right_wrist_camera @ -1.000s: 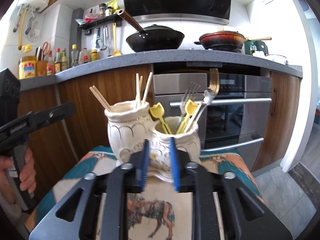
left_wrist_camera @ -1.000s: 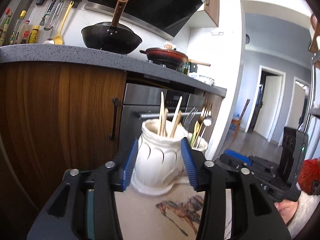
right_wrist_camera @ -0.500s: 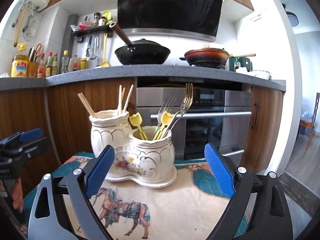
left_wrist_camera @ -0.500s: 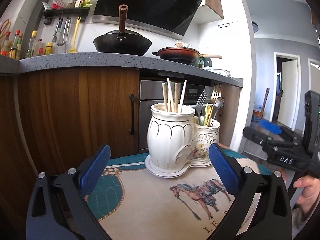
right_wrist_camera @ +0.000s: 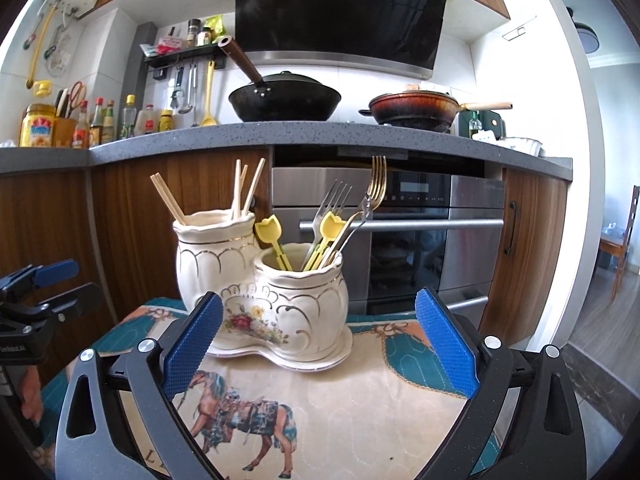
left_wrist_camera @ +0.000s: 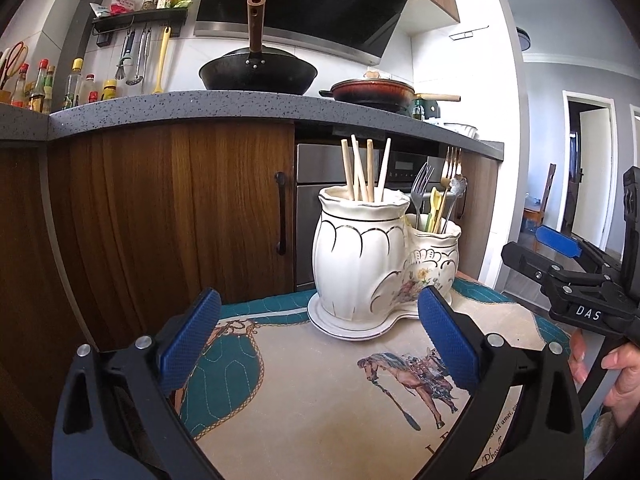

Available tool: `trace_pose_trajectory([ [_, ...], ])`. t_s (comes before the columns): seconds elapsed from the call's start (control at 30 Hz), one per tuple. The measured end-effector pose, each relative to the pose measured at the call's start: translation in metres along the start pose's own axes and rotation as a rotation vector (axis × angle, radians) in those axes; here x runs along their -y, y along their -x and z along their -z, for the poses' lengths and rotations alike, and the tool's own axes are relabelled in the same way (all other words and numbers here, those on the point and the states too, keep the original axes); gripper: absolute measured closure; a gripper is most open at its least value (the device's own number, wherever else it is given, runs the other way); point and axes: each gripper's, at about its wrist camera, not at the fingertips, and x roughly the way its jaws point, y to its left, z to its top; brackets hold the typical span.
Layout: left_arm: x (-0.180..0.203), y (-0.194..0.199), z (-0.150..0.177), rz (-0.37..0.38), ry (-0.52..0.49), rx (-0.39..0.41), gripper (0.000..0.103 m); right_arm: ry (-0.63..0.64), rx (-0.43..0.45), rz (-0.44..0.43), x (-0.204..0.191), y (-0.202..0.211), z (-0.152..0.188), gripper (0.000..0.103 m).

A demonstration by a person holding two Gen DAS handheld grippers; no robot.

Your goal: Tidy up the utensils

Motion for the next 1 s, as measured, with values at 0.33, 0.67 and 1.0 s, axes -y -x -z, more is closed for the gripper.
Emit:
trace_pose_trajectory([
  [0.33,0.0023,-0.0005,0.0003,-0.001,-0.010,-0.004,0.006,0.021,-0.003,-0.006,-0.0040,0.0010,0.0012,0.007],
  [0.67,0.0017,-0.0001,0.0002,-0.002,-0.006,0.000,0.006,0.020,-0.004,-0.006,-0.0036,0.0003,0.0011,0.007],
  [1.0,0.0016,0.0006,0.0001,-0.002,-0.007,0.000,0.006,0.021,-0.004,-0.006,-0.0034,0.0003,0.0011,0.006],
])
